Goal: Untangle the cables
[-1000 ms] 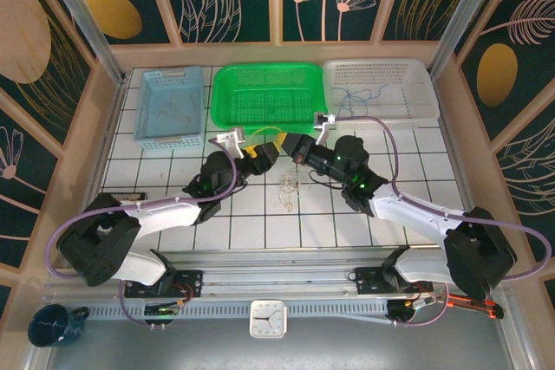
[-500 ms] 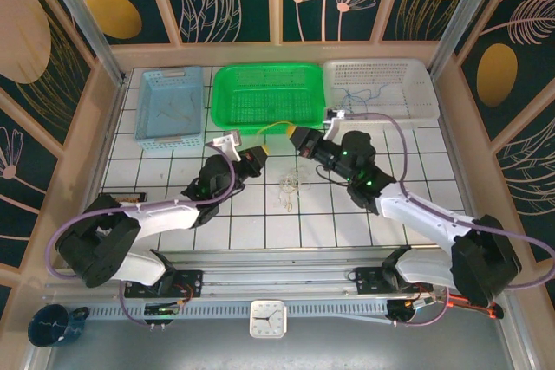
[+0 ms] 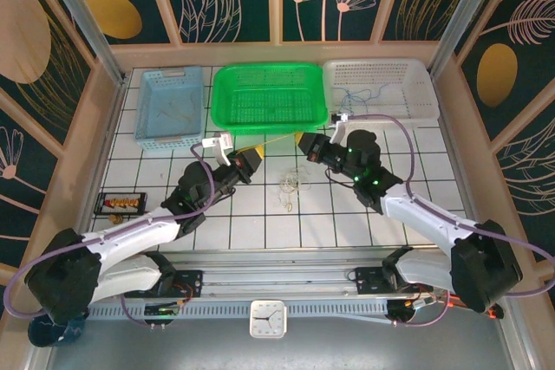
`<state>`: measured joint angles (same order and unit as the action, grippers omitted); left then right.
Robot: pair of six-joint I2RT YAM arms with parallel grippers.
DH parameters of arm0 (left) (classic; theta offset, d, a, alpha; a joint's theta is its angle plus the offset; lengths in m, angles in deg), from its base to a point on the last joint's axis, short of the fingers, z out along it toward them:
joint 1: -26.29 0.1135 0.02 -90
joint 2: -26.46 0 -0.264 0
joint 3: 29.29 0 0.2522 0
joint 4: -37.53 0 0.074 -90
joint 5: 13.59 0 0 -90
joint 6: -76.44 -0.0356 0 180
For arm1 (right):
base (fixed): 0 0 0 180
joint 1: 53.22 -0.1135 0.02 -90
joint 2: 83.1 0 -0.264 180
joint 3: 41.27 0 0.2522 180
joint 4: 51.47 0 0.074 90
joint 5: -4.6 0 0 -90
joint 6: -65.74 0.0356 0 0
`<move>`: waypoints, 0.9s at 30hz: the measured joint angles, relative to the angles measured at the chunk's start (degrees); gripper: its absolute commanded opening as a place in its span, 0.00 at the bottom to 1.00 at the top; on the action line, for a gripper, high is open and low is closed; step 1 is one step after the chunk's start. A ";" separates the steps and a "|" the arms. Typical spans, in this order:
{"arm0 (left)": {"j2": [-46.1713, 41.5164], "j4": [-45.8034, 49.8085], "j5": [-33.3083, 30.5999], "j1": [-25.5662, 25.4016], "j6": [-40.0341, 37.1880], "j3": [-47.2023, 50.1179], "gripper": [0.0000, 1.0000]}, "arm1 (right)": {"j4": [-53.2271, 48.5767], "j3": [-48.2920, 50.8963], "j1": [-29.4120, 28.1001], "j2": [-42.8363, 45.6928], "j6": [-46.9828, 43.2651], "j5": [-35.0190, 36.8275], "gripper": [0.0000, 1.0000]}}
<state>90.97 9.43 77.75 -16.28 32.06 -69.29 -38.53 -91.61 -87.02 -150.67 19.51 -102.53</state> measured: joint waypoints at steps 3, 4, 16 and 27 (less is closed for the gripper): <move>-0.55 3.43 -1.81 0.09 -0.52 -2.27 0.00 | 0.44 0.02 -0.81 -1.73 0.04 0.81 0.29; -0.70 4.92 -2.71 0.20 -0.83 -3.76 0.00 | 0.42 0.02 -1.09 -2.25 0.04 1.25 0.34; 1.07 16.37 -8.46 11.93 -7.50 -18.64 0.00 | 0.24 1.40 -3.06 -3.56 -0.42 3.76 0.52; 10.27 19.17 -8.28 27.63 -12.70 -23.74 0.00 | -3.58 2.93 -3.06 2.71 -1.18 8.09 0.53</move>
<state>101.24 28.60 69.47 11.35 19.36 -93.02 -42.11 -88.68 -90.08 -147.96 18.33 -94.44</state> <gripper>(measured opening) 0.056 0.526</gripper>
